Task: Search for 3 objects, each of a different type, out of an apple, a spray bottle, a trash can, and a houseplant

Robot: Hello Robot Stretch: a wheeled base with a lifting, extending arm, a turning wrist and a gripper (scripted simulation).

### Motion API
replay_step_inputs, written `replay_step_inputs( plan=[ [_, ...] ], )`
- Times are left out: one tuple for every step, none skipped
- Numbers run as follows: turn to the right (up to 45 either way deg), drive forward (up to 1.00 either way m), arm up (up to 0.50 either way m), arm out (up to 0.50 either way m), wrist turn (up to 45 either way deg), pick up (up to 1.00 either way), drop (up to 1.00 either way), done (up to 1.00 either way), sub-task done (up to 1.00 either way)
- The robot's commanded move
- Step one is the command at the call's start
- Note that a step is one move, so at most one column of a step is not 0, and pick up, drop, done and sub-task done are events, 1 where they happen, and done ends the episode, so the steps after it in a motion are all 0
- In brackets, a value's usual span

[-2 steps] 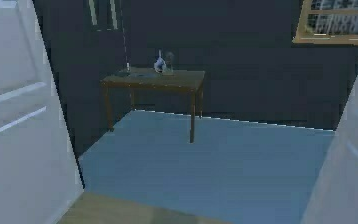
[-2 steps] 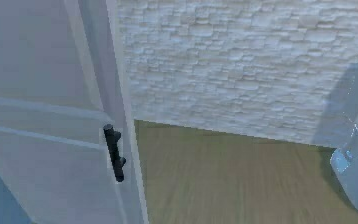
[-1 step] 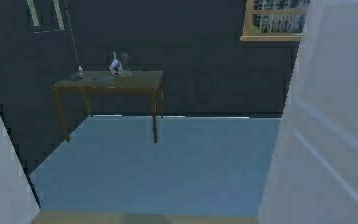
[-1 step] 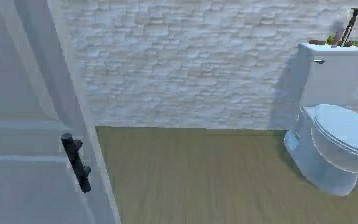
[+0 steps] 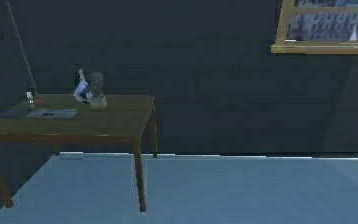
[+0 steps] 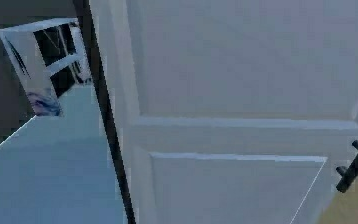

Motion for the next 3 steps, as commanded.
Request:
replay_step_inputs(
  plan=[
    [6.0,0.00,0.00,0.00,0.0,0.00,0.00,0.00,0.00],
    [3.0,0.00,0.00,0.00,0.0,0.00,0.00,0.00,0.00],
    [0.0,0.50,0.00,0.00,0.0,0.00,0.00,0.00,0.00]
  ],
)
